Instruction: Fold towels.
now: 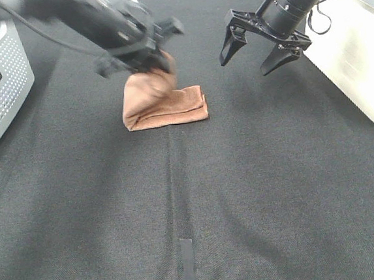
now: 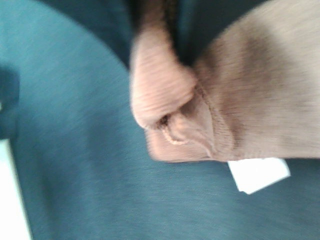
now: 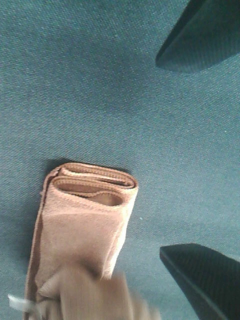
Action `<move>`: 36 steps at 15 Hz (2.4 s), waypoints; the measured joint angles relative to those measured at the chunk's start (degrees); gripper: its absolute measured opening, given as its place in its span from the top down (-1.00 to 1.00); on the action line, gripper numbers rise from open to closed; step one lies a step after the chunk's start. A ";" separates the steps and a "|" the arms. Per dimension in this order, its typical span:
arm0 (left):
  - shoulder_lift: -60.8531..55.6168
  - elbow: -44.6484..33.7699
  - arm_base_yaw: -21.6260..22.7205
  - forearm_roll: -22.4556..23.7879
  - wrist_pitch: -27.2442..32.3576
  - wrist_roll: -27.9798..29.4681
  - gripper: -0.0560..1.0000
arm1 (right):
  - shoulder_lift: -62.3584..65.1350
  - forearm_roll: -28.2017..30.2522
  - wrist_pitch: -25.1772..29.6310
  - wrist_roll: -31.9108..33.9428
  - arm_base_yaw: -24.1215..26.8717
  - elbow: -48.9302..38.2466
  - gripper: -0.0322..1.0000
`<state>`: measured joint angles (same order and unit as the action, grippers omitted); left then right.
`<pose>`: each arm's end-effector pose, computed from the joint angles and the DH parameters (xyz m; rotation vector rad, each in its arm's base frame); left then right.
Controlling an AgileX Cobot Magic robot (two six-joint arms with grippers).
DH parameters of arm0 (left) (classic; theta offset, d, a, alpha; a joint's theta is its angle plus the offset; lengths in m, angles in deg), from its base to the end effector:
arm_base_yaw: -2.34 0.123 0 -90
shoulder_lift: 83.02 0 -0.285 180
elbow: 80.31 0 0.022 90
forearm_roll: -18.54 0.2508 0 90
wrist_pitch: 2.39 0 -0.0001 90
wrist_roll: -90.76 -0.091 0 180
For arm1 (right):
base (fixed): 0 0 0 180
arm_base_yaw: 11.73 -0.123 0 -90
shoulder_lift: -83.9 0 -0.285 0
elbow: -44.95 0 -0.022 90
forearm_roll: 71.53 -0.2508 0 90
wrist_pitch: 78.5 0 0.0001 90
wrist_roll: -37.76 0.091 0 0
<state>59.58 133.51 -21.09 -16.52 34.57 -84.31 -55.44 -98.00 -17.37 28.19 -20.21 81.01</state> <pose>0.4695 -0.2377 0.1703 -0.0774 2.5762 -0.8478 0.4810 0.1077 0.1930 -0.2029 2.7986 0.6156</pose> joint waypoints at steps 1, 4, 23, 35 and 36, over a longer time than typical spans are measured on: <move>0.97 0.00 -0.40 -2.35 -1.03 0.00 0.01 | 0.00 0.00 0.06 0.00 0.00 0.00 -0.75; 1.72 0.00 -0.74 -7.96 -2.46 0.11 -0.45 | 0.00 -1.15 0.06 0.00 0.00 0.00 -0.75; -4.13 1.15 13.52 5.44 -0.17 0.11 -0.49 | -12.89 -32.09 -9.05 -21.94 -7.85 0.00 -0.75; -6.70 1.15 13.52 10.77 8.48 -3.15 -0.49 | -7.45 -12.78 -4.64 -12.95 -2.41 0.23 -0.75; -8.59 1.15 13.52 12.72 10.89 -4.07 -0.49 | -5.21 -10.54 -3.90 -11.86 -2.41 0.23 -0.75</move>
<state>50.99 134.65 -7.57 -3.81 45.45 -88.38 -60.65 -108.55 -21.26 16.33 -22.61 81.24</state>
